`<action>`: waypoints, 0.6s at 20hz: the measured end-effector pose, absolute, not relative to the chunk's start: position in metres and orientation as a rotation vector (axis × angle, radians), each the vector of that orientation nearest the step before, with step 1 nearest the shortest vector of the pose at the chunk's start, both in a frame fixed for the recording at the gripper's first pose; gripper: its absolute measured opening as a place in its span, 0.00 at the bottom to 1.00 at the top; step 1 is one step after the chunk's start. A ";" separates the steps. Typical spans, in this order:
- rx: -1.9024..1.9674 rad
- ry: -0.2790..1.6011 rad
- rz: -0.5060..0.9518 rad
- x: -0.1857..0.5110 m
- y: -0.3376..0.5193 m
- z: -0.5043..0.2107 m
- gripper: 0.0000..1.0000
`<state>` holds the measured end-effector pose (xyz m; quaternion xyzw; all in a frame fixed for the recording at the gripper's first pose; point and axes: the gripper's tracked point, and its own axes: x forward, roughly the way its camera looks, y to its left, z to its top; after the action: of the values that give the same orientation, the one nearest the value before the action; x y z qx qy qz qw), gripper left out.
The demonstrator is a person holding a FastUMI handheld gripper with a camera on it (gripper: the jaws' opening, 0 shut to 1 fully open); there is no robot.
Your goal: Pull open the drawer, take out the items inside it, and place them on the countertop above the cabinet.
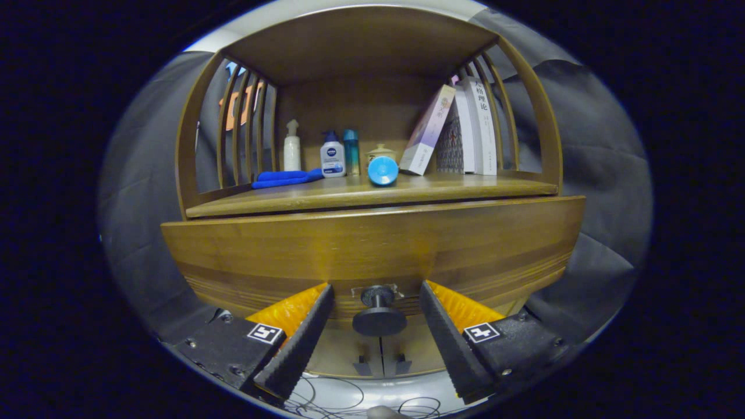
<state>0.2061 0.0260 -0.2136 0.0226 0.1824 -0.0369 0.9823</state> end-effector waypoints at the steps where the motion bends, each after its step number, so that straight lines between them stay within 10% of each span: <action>1: 0.045 0.369 -0.074 0.209 0.025 -0.214 0.99; 12: -0.006 0.364 -0.073 0.233 0.020 -0.222 0.99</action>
<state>0.2328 0.0200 -0.2216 -0.0028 0.1808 -0.0365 0.9828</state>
